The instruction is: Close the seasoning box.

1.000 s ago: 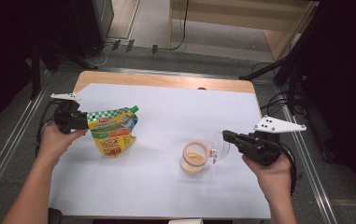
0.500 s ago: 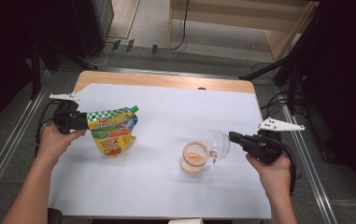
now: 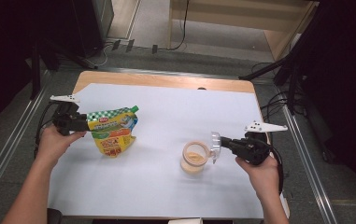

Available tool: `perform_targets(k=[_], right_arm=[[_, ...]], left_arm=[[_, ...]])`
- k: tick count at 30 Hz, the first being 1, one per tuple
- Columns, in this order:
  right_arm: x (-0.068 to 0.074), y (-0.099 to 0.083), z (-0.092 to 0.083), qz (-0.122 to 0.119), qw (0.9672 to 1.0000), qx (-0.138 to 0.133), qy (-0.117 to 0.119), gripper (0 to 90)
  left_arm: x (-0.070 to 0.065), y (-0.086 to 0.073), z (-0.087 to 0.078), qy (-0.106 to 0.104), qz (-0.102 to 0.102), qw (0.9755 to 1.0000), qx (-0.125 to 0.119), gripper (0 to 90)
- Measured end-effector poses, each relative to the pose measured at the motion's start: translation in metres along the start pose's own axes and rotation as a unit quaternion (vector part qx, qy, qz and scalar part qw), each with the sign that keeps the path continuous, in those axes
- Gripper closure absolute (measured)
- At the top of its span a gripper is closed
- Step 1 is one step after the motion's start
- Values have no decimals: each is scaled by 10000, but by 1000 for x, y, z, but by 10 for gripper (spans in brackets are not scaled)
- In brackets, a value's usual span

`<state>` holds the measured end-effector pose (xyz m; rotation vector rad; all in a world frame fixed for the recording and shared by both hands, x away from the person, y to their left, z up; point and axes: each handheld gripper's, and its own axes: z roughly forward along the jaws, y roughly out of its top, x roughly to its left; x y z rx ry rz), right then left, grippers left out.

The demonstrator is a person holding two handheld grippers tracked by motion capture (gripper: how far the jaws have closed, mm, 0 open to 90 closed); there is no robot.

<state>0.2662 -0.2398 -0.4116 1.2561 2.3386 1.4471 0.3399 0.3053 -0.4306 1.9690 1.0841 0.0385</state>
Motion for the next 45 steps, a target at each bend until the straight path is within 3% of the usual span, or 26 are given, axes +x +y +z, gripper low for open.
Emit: perform_targets(k=[7,13,24,29,37,45], right_arm=[[10,0,10,-201,9997,42,158,895],[10,-1,12,-267,9996,-3,-2,806],[-7,-7,6,-98,9996,-92,-230,617],[-16,-12,8,-205,9988,-103,-430,503],[-30,-23,11,-126,9984,-115,-543,435],[-48,-35,13,192,9968,-128,-759,366]], left_arm=[[0,-1,0,3,-7,10000,6,445],[0,-1,-1,0,-19,10000,-3,431],[0,-1,-1,1,-7,10000,-11,428],[2,-1,-3,10,-46,10000,-34,427],[2,-2,-3,13,-46,10000,-32,427],[1,-2,-2,32,-42,10000,-25,427]])
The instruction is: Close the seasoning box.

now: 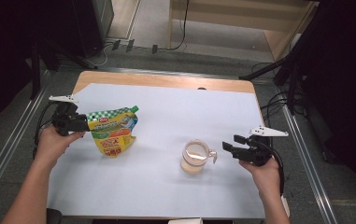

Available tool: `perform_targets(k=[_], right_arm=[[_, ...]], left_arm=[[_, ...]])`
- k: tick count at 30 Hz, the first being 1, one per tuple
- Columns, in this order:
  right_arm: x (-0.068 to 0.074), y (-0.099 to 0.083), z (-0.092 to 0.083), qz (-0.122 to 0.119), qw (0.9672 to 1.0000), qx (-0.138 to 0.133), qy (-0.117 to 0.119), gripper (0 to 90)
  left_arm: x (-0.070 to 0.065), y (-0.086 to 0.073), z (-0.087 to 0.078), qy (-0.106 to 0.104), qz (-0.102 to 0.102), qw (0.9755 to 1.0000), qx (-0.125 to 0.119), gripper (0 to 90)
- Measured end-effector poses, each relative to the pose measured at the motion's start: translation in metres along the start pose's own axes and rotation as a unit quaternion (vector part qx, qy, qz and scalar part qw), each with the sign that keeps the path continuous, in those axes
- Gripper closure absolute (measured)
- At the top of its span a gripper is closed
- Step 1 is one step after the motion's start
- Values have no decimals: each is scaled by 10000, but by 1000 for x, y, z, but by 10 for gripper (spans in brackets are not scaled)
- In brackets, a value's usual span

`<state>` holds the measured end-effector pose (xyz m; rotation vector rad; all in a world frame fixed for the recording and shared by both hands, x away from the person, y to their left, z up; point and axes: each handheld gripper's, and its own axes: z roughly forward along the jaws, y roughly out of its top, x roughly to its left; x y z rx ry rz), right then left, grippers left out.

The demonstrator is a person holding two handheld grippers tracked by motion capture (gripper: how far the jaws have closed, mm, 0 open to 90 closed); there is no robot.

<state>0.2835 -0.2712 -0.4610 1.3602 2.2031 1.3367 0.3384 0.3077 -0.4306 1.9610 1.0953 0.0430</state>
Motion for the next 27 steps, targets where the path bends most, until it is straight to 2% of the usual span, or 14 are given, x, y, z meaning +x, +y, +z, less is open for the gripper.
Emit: perform_targets(k=[1,4,6,8,12,13,16,23,27], right_arm=[[-2,-2,1,4,9998,-108,-144,326],[-6,-5,2,59,9994,-132,-300,315],[-8,-7,2,81,9993,-202,-306,305],[-10,-10,3,71,9988,-259,-410,289],[-14,-16,7,59,9987,-179,-477,271],[-15,-16,8,61,9987,-153,-492,258],[-15,-17,9,53,9993,-163,-319,214],[-15,-18,14,8,9992,-107,-388,215],[-15,-19,16,-117,9989,-50,-446,219]], left_arm=[[0,0,0,-17,-8,10000,-12,427],[0,0,0,-6,-20,10000,13,427],[-1,0,0,-1,26,10000,35,427],[-1,0,0,10,39,10000,7,427],[-1,-1,-1,5,13,10000,19,428],[-1,-1,0,-27,3,10000,24,431],[0,-1,0,-20,24,10000,29,432],[3,-4,1,-29,18,10000,44,437],[4,-4,0,-44,-3,10000,-23,426]])
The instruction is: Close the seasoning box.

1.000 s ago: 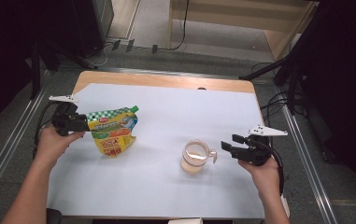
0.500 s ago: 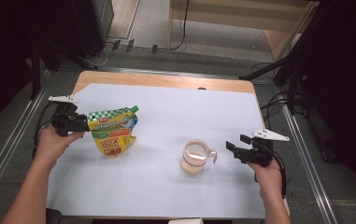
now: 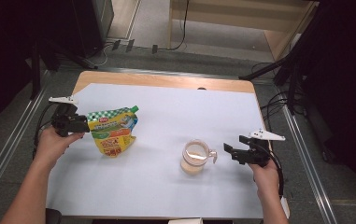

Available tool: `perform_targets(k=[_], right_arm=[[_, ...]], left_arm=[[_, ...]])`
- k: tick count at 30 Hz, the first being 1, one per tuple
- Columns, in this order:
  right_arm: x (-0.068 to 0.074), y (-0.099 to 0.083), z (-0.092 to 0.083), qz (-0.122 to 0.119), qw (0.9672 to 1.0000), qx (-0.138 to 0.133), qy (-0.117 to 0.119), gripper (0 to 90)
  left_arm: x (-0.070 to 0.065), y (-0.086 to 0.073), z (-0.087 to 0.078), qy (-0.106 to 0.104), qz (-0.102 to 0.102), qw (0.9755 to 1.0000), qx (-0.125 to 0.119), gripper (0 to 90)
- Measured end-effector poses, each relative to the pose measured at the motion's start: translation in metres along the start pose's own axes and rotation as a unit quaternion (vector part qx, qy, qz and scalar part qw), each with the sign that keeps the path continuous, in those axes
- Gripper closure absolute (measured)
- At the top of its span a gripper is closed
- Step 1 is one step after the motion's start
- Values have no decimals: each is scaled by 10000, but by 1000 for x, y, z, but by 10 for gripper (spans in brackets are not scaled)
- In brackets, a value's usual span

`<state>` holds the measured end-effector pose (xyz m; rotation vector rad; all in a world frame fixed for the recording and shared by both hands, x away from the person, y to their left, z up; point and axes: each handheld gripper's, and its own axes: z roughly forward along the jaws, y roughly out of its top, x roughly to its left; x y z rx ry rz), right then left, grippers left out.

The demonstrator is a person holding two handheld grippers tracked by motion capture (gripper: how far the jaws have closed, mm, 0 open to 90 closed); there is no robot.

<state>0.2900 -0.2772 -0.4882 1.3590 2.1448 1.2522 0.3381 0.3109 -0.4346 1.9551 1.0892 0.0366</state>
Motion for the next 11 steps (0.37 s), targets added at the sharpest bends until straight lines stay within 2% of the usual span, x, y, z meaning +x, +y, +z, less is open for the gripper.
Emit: perform_targets(k=[2,9,11], right_arm=[[-1,0,1,-28,10000,11,46,216],[-3,-2,2,34,10000,-8,62,217],[-4,-3,4,32,10000,2,66,217]], left_arm=[[-1,0,0,81,2,9999,-71,420],[1,-2,2,92,55,9999,-43,410],[2,-4,4,272,-30,9995,-152,388]])
